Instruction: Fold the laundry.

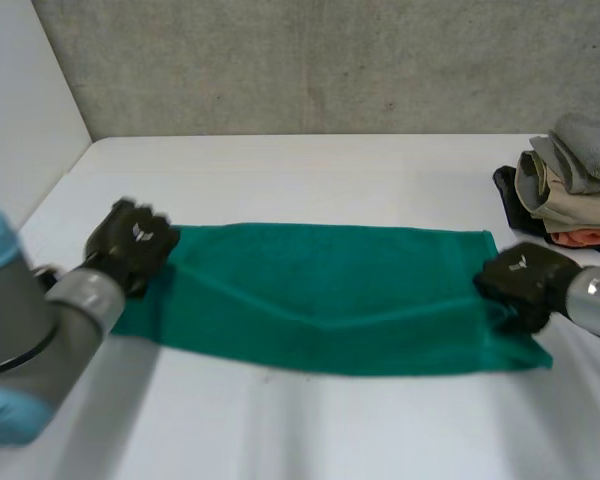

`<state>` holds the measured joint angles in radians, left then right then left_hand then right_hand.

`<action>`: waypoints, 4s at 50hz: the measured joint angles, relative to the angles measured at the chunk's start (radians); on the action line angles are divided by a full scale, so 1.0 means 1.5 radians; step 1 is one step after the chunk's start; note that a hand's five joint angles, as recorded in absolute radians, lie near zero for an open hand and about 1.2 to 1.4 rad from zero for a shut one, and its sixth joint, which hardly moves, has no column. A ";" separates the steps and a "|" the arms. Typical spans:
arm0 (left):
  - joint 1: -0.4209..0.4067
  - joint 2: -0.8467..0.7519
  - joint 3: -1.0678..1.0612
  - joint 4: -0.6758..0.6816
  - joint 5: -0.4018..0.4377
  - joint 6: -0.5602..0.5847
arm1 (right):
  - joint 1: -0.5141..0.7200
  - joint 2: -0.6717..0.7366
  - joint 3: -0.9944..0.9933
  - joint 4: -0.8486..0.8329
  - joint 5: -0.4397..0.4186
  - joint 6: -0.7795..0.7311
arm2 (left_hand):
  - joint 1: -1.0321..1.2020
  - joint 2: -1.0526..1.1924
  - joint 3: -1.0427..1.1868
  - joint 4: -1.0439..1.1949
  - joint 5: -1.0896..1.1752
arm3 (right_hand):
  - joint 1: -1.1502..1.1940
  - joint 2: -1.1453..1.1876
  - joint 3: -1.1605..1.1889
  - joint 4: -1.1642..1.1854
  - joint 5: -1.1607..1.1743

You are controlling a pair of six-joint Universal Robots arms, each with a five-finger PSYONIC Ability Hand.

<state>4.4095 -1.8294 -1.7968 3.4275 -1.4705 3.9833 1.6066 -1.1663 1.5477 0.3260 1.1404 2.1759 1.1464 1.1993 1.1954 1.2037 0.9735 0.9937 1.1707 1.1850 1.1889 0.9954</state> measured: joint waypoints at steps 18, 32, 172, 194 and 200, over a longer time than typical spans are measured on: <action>-0.044 -0.441 0.450 0.173 -0.085 0.046 | 0.070 0.240 -0.225 -0.356 0.105 0.007 | -0.136 -0.140 -0.138 -0.142 -0.115 | -0.090 -0.101 -0.106 -0.108 -0.093; -0.100 -0.418 0.463 0.235 -0.097 0.049 | 0.098 0.206 -0.239 -0.477 0.208 0.114 | -0.632 -0.663 -0.656 -0.666 -0.617 | -0.527 -0.631 -0.649 -0.636 -0.616; -0.067 0.059 -0.026 0.202 -0.096 -0.203 | 0.110 -0.047 0.009 -0.359 0.174 0.392 | -0.632 -0.663 -0.656 -0.666 -0.617 | -0.388 -0.499 -0.467 -0.468 -0.464; -0.081 0.044 -0.044 0.203 -0.093 -0.236 | -0.152 0.044 0.054 -0.372 -0.106 0.072 | -0.632 -0.663 -0.656 -0.666 -0.617 | -0.307 -0.364 -0.370 -0.372 -0.373; -0.081 0.044 -0.045 0.202 -0.093 -0.235 | -0.153 0.079 0.018 -0.320 -0.131 -0.038 | -0.632 -0.663 -0.656 -0.666 -0.617 | -0.307 -0.364 -0.370 -0.372 -0.373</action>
<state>4.2883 -1.7629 -1.8637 3.7310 -1.6106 3.6304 1.3770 -1.0477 1.5754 -0.1542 0.9439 2.1186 0.1990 0.2046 0.2108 0.2042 0.0487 0.5332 0.6240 0.6296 0.6305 0.4357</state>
